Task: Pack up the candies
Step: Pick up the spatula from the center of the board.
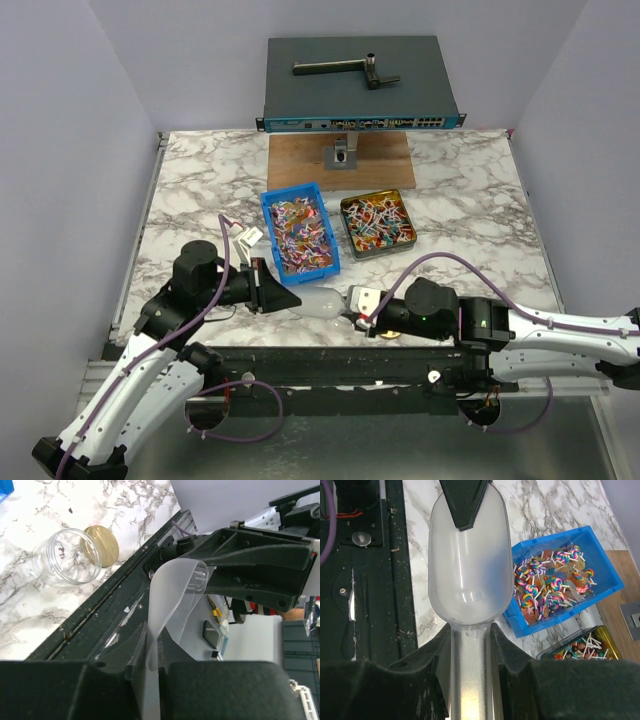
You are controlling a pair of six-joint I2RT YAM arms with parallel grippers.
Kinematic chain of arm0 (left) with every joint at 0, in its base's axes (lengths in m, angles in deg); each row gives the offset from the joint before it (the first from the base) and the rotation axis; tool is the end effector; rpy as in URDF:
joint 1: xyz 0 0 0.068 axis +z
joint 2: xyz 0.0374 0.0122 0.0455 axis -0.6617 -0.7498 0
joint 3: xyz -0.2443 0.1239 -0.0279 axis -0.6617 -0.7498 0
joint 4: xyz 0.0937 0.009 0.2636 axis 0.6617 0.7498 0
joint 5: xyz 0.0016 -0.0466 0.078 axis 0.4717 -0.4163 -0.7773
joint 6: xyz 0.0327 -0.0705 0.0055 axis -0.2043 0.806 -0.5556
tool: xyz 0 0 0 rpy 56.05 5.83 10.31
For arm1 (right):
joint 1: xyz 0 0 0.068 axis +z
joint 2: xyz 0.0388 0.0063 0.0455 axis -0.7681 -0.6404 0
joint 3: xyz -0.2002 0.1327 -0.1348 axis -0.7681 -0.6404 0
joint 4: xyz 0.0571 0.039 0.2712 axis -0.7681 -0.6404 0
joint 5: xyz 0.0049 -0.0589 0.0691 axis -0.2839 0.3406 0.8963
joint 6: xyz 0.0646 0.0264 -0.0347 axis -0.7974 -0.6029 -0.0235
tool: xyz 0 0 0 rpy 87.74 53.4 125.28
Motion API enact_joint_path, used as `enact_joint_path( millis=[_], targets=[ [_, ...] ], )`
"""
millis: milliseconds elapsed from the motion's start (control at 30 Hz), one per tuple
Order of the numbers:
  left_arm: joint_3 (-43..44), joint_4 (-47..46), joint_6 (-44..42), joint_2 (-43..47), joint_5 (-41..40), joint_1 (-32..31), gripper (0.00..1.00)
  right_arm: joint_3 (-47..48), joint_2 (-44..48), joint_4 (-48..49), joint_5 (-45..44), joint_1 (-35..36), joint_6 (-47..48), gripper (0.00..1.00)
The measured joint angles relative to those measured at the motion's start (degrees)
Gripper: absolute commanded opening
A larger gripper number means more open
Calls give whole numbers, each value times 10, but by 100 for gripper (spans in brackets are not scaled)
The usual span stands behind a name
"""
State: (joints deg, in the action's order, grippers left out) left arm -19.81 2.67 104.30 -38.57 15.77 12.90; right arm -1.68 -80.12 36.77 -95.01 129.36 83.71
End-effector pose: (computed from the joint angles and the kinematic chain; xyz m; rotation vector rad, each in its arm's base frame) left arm 0.1244 -0.1200 0.2946 0.3159 2.1540 -1.5069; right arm 0.0561 0.2435 0.3044 -1.4167 1.3154 0.5562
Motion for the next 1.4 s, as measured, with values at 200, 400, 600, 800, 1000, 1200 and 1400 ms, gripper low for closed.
enact_joint_path(
  millis=[200, 400, 600, 800, 1000, 1200, 1400],
  targets=[
    [0, -1, -5, -6, -1, 0, 57, 0, -2, 6, -9, 0, -13, 1],
    [16, 19, -29, -23, -32, 0, 85, 0, -17, 7, -44, 0, -31, 1],
    [63, 53, -66, -44, -137, 0, 99, 0, -36, -2, -101, 0, -58, 1],
    [72, 65, -81, -63, -265, 0, 99, 1, -52, -17, -160, 0, -94, 1],
    [76, 68, -85, -112, -374, 9, 98, 24, -67, -44, -210, 0, -139, 1],
    [76, 53, -82, -163, -431, 47, 90, 39, -71, -65, -242, 0, -193, 1],
    [76, 2, -57, -215, -420, 108, 80, 43, -73, -71, -244, 0, -228, 1]
  ],
)
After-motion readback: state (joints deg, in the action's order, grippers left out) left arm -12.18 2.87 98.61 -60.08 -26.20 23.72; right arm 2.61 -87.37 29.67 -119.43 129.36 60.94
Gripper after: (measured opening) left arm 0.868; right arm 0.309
